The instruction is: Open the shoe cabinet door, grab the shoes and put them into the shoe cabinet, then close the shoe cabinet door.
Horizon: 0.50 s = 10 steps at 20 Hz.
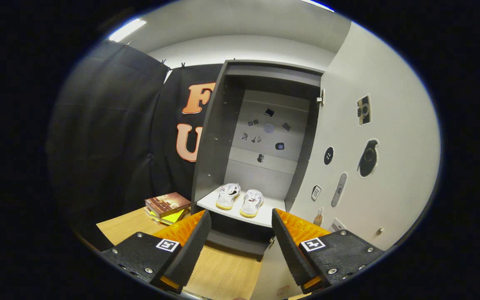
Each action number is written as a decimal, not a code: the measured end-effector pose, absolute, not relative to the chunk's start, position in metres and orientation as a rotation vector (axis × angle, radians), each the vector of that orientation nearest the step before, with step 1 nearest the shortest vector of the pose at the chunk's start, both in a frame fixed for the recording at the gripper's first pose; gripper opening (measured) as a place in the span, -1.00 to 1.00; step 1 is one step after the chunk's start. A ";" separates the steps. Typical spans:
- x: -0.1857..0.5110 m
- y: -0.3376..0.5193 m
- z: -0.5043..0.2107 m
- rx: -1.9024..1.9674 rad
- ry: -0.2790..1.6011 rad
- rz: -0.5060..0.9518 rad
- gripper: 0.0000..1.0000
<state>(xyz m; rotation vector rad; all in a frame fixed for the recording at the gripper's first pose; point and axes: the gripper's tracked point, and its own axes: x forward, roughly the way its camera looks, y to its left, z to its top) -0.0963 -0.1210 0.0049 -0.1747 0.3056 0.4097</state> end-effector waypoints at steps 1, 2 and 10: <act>-0.104 -0.129 0.005 -0.180 0.310 0.412 0.83; -0.111 -0.137 0.008 -0.187 0.311 0.407 0.84; -0.164 -0.195 0.016 -0.199 0.364 0.379 0.86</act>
